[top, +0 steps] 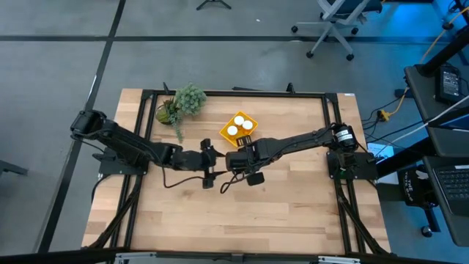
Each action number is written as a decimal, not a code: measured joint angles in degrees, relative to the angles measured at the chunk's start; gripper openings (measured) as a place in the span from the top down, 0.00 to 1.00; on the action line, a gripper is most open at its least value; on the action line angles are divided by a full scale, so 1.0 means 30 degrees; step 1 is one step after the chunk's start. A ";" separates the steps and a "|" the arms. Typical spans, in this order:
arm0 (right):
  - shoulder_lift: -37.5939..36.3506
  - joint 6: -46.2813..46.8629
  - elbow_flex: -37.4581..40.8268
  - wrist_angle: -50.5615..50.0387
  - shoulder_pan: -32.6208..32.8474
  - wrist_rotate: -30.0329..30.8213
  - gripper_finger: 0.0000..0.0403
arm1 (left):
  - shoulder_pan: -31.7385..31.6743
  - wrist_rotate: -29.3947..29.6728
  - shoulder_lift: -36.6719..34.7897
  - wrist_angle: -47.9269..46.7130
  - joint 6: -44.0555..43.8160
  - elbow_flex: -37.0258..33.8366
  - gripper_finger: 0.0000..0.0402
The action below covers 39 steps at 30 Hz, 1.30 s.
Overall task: Pick and place pill bottles into a basket
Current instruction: Put the orange pill bottle into the yellow bin
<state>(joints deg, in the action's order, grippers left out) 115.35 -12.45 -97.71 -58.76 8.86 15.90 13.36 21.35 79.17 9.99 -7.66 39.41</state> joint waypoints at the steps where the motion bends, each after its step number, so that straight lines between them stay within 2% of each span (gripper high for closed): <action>1: 0.0000 -0.0007 -0.0123 0.0003 0.0000 0.0000 0.61 | -0.0006 0.0305 0.0311 -0.0533 0.0173 0.0487 0.28; 4: 0.0000 0.0051 -0.0476 -0.0080 0.0000 0.0000 0.61 | -0.0107 0.1421 0.0996 -0.1544 0.0685 0.1749 0.28; 10: -0.0007 0.0036 -0.0608 -0.0160 0.0240 0.0294 0.61 | -0.0428 0.1330 0.1808 -0.1700 0.0791 0.2581 0.28; 16: -0.0007 -0.0007 -0.0607 0.0136 0.0408 0.0828 0.61 | -0.0625 0.1112 0.2490 -0.1220 0.0034 0.2603 0.28; 21: -0.0007 -0.0015 -0.0599 0.0605 0.0408 0.0831 0.61 | -0.0632 0.1118 0.3013 -0.0125 0.0844 0.2603 0.28; 39: 0.0022 -0.0021 -0.0548 0.0605 0.0386 0.0838 0.61 | -0.1018 0.0638 0.3236 -0.0689 -0.0123 0.2603 0.28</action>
<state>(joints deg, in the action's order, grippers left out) 115.42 -12.51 -99.35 -56.95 10.02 18.42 10.31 23.27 88.88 7.93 -8.03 47.22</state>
